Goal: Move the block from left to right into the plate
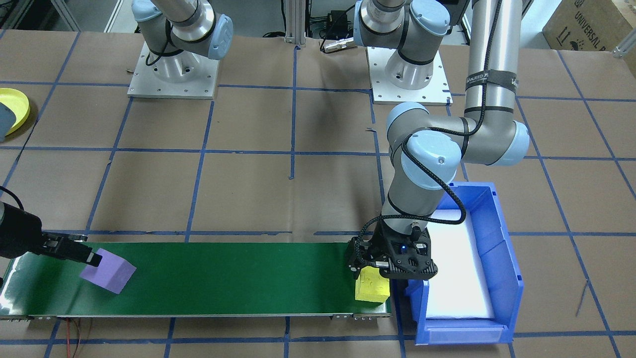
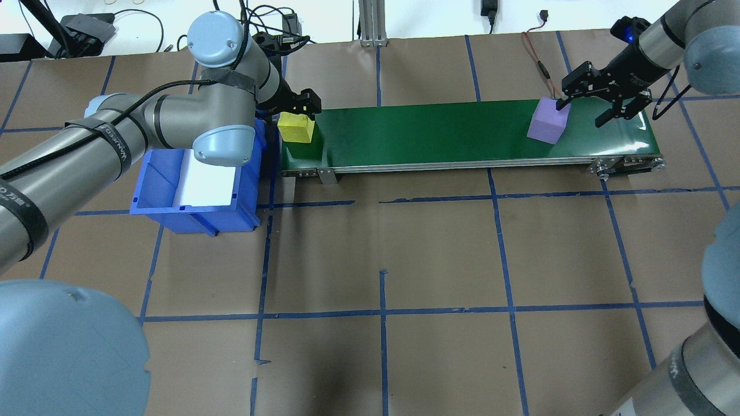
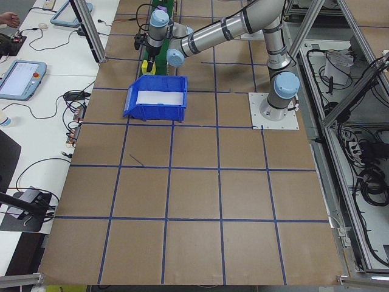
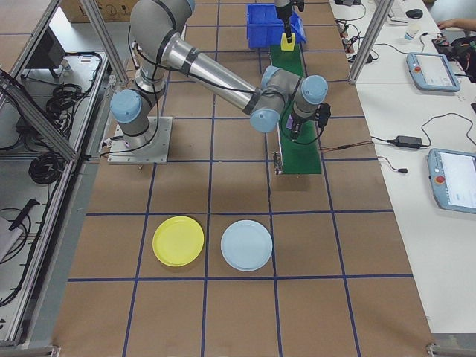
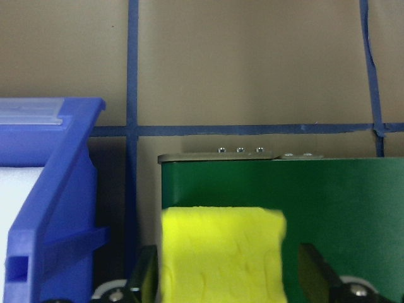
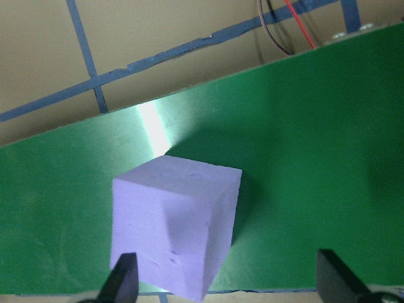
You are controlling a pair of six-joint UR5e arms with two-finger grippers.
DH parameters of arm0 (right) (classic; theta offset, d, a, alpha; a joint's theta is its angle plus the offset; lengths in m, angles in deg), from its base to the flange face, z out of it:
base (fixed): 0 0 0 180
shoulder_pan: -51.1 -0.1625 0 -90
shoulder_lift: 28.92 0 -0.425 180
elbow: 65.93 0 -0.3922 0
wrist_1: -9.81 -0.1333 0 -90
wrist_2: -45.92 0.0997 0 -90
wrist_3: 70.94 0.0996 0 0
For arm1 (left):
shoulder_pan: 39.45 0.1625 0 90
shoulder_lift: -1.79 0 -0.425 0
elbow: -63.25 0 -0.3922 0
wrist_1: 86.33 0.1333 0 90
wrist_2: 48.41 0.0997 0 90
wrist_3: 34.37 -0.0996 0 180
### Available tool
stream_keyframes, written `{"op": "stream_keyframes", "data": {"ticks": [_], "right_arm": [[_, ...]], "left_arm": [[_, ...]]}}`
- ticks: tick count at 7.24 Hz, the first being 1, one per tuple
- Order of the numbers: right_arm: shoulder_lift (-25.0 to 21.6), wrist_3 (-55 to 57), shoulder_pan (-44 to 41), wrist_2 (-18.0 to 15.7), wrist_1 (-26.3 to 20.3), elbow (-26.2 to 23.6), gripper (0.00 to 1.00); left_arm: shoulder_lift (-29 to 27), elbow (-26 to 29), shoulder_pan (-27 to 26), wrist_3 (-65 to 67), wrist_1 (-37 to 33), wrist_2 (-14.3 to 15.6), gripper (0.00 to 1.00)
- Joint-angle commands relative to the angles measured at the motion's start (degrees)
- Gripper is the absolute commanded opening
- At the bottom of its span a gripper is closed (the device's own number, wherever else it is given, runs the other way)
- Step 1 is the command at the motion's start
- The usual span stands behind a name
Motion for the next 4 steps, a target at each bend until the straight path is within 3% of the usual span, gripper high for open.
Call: {"op": "stream_keyframes", "data": {"ticks": [1, 3, 4], "right_arm": [[0.3, 0.5, -0.2, 0.1, 0.6, 0.0, 0.98], [2.3, 0.8, -0.2, 0.0, 2.9, 0.1, 0.97], [3.2, 2.0, -0.2, -0.4, 4.1, 0.3, 0.97]], "left_arm": [[2.4, 0.9, -0.1, -0.5, -0.2, 0.2, 1.00], [6.7, 1.1, -0.1, -1.3, -2.3, 4.8, 1.00], [9.1, 1.4, 0.3, -4.5, -6.5, 6.8, 1.00]]}}
